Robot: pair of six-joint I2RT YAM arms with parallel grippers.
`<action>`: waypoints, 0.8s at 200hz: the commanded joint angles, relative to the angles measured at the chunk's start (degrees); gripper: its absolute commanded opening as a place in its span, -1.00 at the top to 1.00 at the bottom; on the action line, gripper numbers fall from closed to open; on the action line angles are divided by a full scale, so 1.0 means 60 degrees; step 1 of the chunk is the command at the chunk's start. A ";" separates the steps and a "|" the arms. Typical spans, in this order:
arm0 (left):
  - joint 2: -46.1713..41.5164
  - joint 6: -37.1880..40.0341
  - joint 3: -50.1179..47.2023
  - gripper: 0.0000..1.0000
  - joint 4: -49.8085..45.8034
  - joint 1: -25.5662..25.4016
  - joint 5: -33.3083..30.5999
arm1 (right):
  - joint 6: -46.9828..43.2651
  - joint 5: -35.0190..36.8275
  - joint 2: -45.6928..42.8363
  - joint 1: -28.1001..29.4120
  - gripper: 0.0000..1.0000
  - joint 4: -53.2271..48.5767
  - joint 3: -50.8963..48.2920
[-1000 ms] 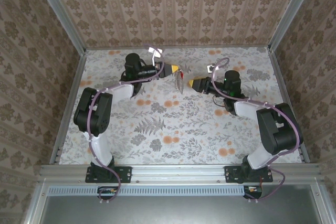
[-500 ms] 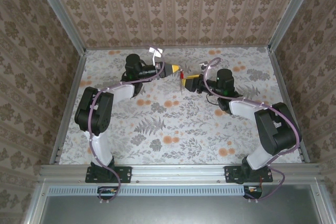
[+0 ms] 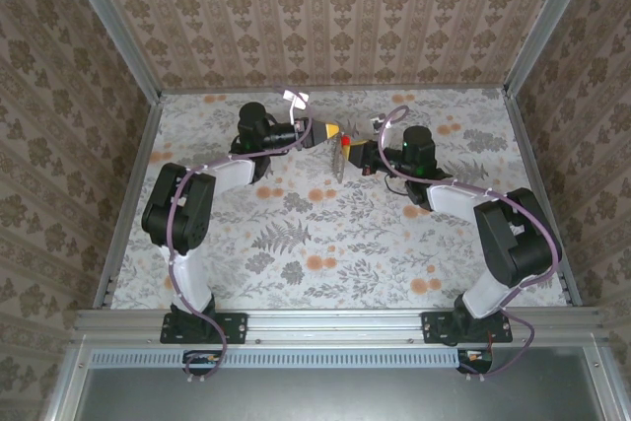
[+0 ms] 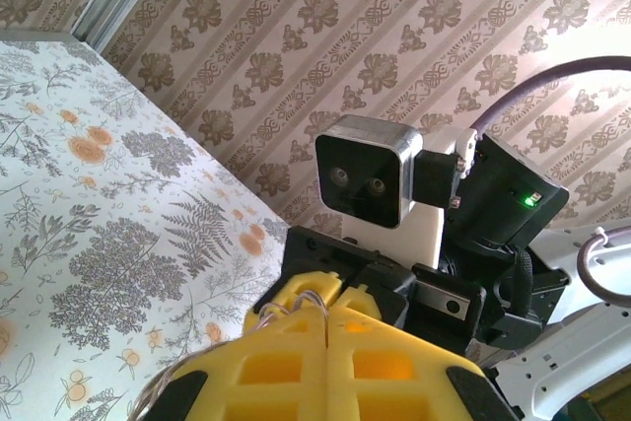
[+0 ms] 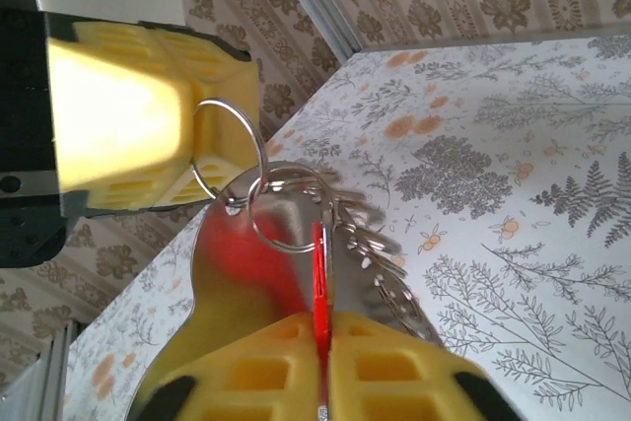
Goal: Put the keys on the keyring
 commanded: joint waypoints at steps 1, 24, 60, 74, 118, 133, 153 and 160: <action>0.0139 -0.0220 0.0122 1.00 0.0764 -0.0031 0.0046 | -0.0228 -0.0451 -0.0233 0.0076 0.99 -0.0112 0.0056; 0.0215 -0.0425 0.0137 1.00 0.1089 -0.0028 -0.0001 | -0.0450 -0.0611 -0.0382 0.0178 1.00 -0.0450 0.0061; 0.0350 -0.0707 0.0142 1.00 0.1530 -0.0031 -0.0030 | -0.0571 -0.0615 -0.0472 0.0248 1.00 -0.0640 0.0055; 0.0372 -0.0779 0.0137 1.00 0.1641 -0.0027 -0.0038 | -0.0580 -0.0594 -0.0486 0.0249 1.00 -0.0641 0.0055; 0.0351 -0.0759 0.0107 1.00 0.1694 -0.0033 -0.0038 | -0.0617 -0.0466 -0.0509 0.0249 1.00 -0.0685 0.0055; 0.0336 -0.0725 0.0079 1.00 0.1687 -0.0032 -0.0073 | -0.0621 -0.0432 -0.0531 0.0258 1.00 -0.0686 0.0055; 0.0338 -0.0679 0.0021 1.00 0.1753 -0.0029 -0.0118 | -0.0542 -0.0559 -0.0502 0.0270 1.00 -0.0678 0.0133; 0.0336 -0.0684 0.0020 1.00 0.1782 -0.0027 -0.0119 | -0.0530 -0.0665 -0.0476 0.0291 1.00 -0.0695 0.0182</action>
